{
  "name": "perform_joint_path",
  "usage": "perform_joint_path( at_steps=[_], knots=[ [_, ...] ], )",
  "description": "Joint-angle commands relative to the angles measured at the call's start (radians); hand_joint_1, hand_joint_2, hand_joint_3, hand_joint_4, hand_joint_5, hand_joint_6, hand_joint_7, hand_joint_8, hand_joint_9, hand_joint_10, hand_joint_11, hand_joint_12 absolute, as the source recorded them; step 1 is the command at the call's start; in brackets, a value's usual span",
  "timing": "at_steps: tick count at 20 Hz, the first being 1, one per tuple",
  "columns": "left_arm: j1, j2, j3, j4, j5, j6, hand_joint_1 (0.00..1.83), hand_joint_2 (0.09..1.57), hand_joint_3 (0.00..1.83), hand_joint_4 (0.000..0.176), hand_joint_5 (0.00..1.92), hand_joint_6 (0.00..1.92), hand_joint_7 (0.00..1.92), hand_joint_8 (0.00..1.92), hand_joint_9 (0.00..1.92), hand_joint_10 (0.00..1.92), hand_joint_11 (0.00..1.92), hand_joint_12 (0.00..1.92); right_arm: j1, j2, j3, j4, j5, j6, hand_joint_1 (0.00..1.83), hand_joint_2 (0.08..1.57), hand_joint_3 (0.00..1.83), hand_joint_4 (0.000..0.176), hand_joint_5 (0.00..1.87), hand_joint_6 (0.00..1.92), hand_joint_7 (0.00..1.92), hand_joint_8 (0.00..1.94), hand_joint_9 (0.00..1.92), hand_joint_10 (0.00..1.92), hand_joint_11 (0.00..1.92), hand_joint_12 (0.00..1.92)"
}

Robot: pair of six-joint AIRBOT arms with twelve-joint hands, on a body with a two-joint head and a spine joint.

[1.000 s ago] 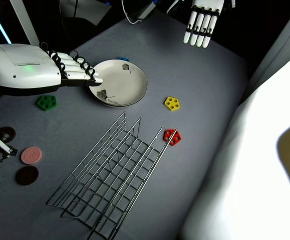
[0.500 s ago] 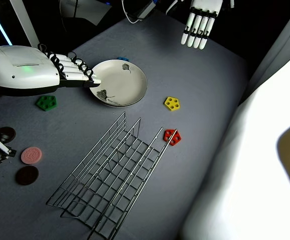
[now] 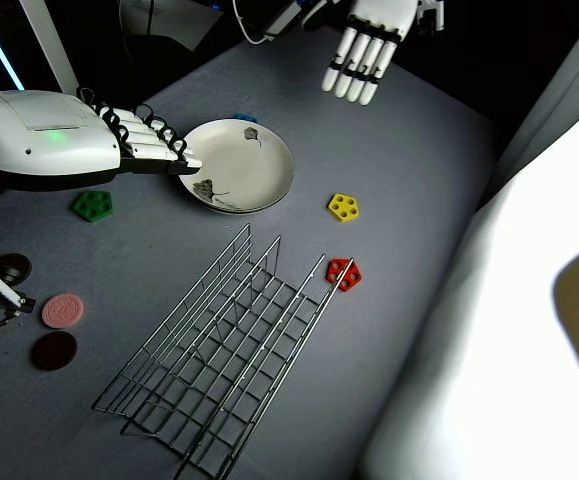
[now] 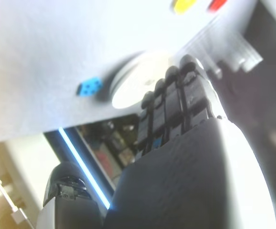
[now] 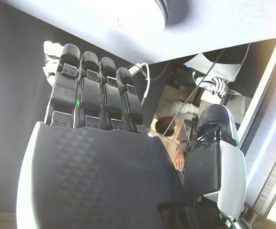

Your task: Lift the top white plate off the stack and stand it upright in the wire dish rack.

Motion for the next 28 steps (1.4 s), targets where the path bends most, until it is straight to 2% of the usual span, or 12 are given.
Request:
perform_joint_path(
  at_steps=[1, 4, 10, 12, 14, 21, 28],
  knots=[
    [-0.018, 0.017, -0.028, -0.069, -0.032, 0.01, 0.04, 0.99, 0.0, 0.0, 0.12, 0.0, 0.16, 0.01, 0.16, 0.01, 0.13, 0.05, 0.007, 0.011, -0.002, 0.068, 0.038, -0.001, 0.03, 1.03, 0.0, 0.0, 0.1, 0.0, 0.12, 0.0, 0.13, 0.0, 0.13, 0.01],
    [-0.019, 0.065, -0.162, -0.06, 0.005, 0.051, 0.04, 1.0, 0.0, 0.0, 0.08, 0.0, 0.11, 0.0, 0.09, 0.0, 0.1, 0.03, 0.007, 0.011, -0.002, 0.068, 0.038, -0.001, 0.05, 1.04, 0.0, 0.0, 0.1, 0.0, 0.13, 0.0, 0.13, 0.0, 0.13, 0.01],
    [-0.058, 0.113, -0.338, -0.008, 0.09, 0.104, 0.03, 1.02, 0.01, 0.0, 0.09, 0.0, 0.1, 0.0, 0.08, 0.0, 0.12, 0.04, 0.007, 0.011, -0.002, 0.068, 0.039, -0.001, 0.05, 1.04, 0.0, 0.0, 0.11, 0.01, 0.15, 0.01, 0.15, 0.01, 0.14, 0.01],
    [-0.064, 0.112, -0.358, -0.007, 0.112, 0.111, 0.07, 1.01, 0.0, 0.0, 0.11, 0.01, 0.13, 0.01, 0.12, 0.01, 0.16, 0.05, 0.006, 0.011, -0.002, 0.067, 0.039, -0.002, 0.01, 1.05, 0.0, 0.0, 0.1, 0.0, 0.12, 0.0, 0.12, 0.0, 0.12, 0.0],
    [-0.075, 0.109, -0.37, -0.006, 0.128, 0.123, 0.03, 1.01, 0.0, 0.0, 0.1, 0.0, 0.11, 0.0, 0.09, 0.0, 0.15, 0.04, 0.006, 0.011, -0.002, 0.06, 0.038, -0.005, 0.02, 1.05, 0.0, 0.0, 0.11, 0.01, 0.13, 0.01, 0.13, 0.0, 0.13, 0.0],
    [-0.106, 0.085, -0.397, 0.03, 0.188, 0.172, 0.05, 1.01, 0.0, 0.0, 0.11, 0.01, 0.12, 0.01, 0.09, 0.01, 0.15, 0.04, 0.005, 0.01, 0.001, 0.064, 0.038, -0.007, 0.03, 1.05, 0.0, 0.0, 0.13, 0.01, 0.16, 0.01, 0.16, 0.01, 0.15, 0.01],
    [-0.117, 0.062, -0.402, 0.076, 0.23, 0.194, 0.04, 1.01, 0.0, 0.0, 0.08, 0.0, 0.07, 0.0, 0.04, 0.0, 0.11, 0.02, 0.005, 0.01, 0.001, 0.074, 0.038, -0.007, 0.02, 1.05, 0.0, 0.0, 0.12, 0.0, 0.17, 0.0, 0.17, 0.01, 0.16, 0.02]
  ],
)
